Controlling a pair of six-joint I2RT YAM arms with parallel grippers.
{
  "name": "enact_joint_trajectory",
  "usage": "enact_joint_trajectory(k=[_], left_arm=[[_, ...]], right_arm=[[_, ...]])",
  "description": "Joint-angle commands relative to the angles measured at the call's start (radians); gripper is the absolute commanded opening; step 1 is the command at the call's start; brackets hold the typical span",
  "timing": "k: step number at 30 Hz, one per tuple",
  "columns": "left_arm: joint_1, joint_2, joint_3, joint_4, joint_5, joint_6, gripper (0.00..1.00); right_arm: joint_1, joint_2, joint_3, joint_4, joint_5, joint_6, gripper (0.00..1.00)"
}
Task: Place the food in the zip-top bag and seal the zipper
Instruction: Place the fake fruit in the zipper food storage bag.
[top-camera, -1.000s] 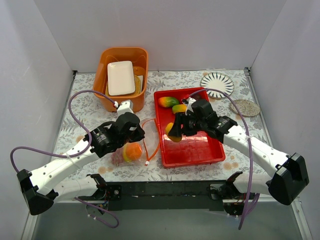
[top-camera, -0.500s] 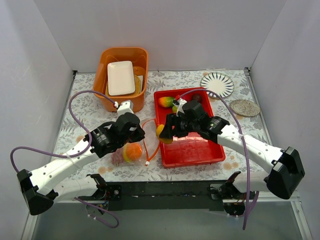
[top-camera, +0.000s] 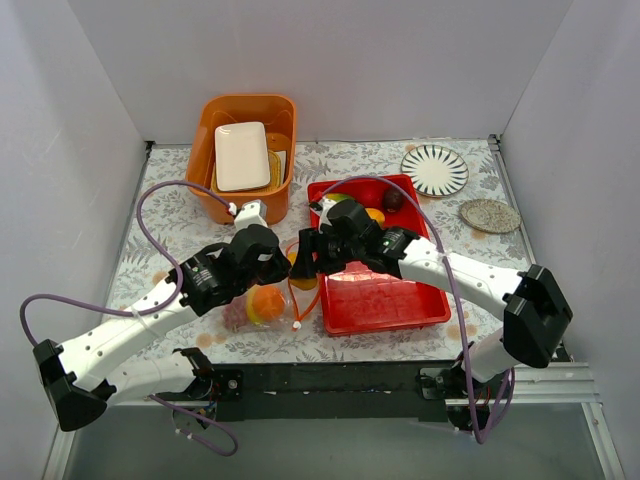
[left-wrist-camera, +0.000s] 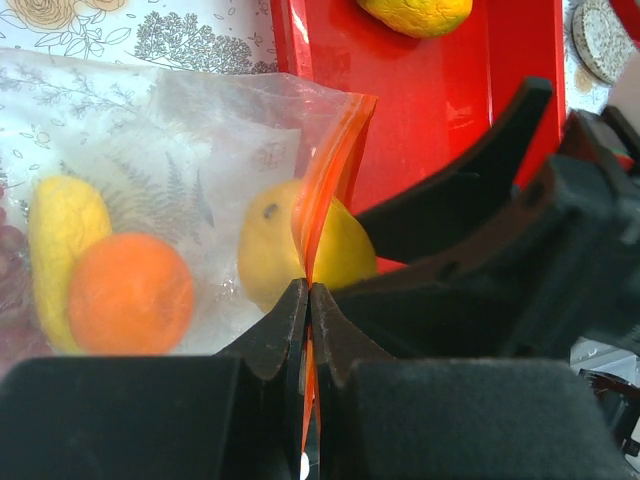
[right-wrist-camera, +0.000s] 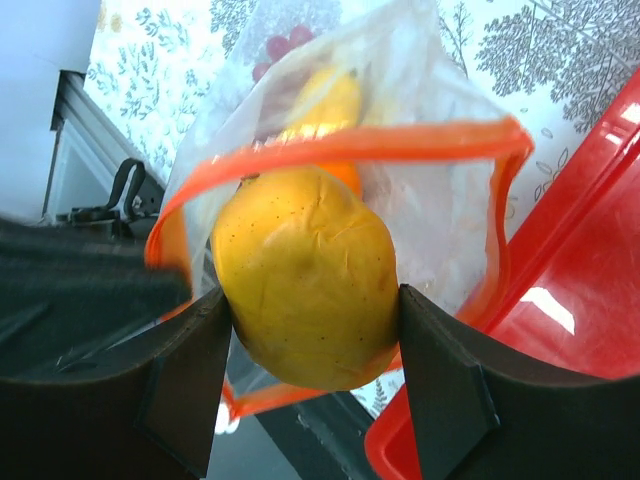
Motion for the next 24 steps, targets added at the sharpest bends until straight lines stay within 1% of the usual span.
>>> enact_joint_trajectory(k=[1, 2, 3, 4, 5, 9, 11, 14, 17, 18, 21, 24], left_arm=[[0.005, -0.036, 0.001, 0.019, 0.000, -0.003, 0.00], [0.003, -0.040, 0.004, 0.015, -0.003, -0.003, 0.00], [0.005, -0.040, 0.007, 0.010, -0.006, -0.003, 0.00], [0.003, -0.043, 0.010, 0.008, -0.012, 0.000, 0.00], [0.003, -0.045, 0.013, 0.005, -0.015, 0.000, 0.00], [0.003, -0.051, 0.016, -0.013, -0.031, 0.000, 0.00], [0.003, -0.053, 0.013, -0.015, -0.032, -0.001, 0.00], [0.003, -0.053, 0.018, -0.013, -0.034, 0.000, 0.00], [0.003, -0.053, 0.032, -0.024, -0.037, 0.003, 0.00], [0.003, -0.054, 0.042, -0.031, -0.046, 0.004, 0.00], [0.003, -0.069, 0.059, -0.053, -0.063, -0.001, 0.00], [0.003, -0.088, 0.075, -0.065, -0.072, -0.006, 0.00]], right_arm=[[0.007, 0.041, 0.076, 0.059, 0.023, -0.008, 0.53], [0.007, 0.044, 0.078, 0.068, 0.029, -0.003, 0.67], [0.009, 0.047, 0.079, 0.074, 0.037, -0.005, 0.73], [0.007, 0.044, 0.078, 0.080, 0.037, -0.005, 0.76], [0.007, 0.030, 0.076, 0.089, 0.040, -0.006, 0.82], [0.007, -0.025, 0.036, 0.128, 0.084, -0.008, 0.96], [0.006, -0.056, 0.027, 0.120, 0.107, -0.016, 0.98], [0.004, -0.091, 0.028, 0.083, 0.159, -0.023, 0.98], [-0.002, -0.131, 0.021, 0.013, 0.259, -0.033, 0.98], [-0.008, -0.142, 0.016, -0.006, 0.315, -0.036, 0.98], [-0.055, -0.173, -0.004, -0.073, 0.392, -0.049, 0.98], [-0.149, -0.153, 0.008, -0.144, 0.388, -0.080, 0.98]])
